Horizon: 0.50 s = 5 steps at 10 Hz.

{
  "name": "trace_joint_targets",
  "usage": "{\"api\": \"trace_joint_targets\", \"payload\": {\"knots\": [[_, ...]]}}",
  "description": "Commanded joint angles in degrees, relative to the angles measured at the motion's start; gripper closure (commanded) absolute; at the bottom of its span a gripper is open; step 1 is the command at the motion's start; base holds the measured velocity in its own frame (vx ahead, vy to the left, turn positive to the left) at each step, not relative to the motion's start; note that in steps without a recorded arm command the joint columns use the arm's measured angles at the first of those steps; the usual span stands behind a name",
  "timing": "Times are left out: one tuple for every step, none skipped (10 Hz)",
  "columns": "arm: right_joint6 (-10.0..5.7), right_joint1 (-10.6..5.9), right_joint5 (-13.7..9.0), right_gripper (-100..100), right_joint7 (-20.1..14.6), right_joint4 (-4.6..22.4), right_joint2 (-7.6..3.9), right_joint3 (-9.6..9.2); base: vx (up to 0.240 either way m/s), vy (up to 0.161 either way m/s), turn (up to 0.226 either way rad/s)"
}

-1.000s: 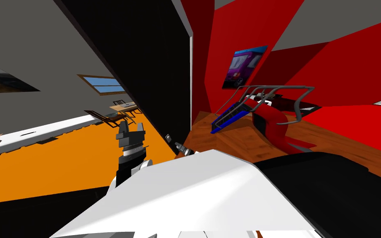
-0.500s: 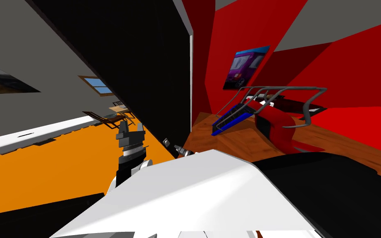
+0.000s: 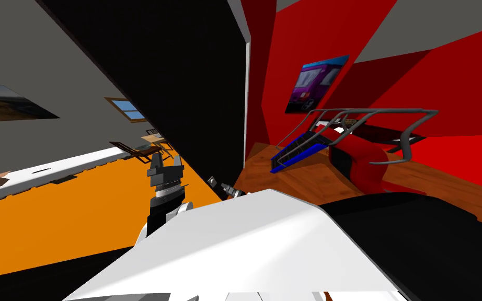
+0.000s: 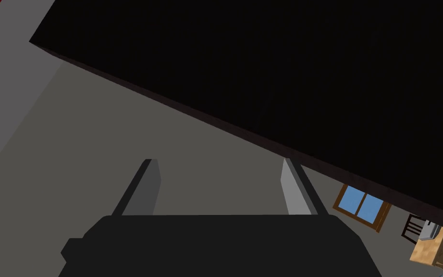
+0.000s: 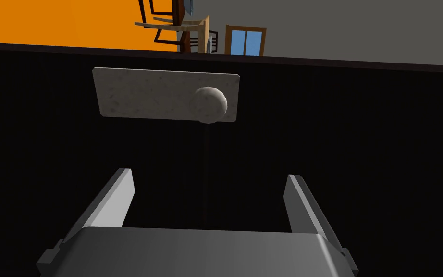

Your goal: Push the door open

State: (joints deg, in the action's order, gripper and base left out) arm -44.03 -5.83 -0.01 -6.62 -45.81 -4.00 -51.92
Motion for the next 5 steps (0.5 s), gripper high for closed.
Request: {"api": "trace_joint_targets", "payload": {"knots": [[-0.12, 0.07, 0.00, -100, 0.15, 0.31, 0.19, 0.26, 0.127, 0.164, 0.035], [-0.17, 0.09, 0.00, -100, 0.20, 0.44, 0.31, 0.35, 0.114, 0.144, 0.019], [-0.27, 0.12, 0.00, -100, 0.29, 0.69, 0.59, 0.53, 0.115, 0.142, 0.030], [-0.35, 0.15, 0.00, -100, 0.37, 0.89, 0.89, 0.67, 0.135, 0.151, 0.027], [-0.41, 0.17, 0.00, -100, 0.42, 1.04, 1.17, 0.78, 0.126, 0.151, 0.024]]}}
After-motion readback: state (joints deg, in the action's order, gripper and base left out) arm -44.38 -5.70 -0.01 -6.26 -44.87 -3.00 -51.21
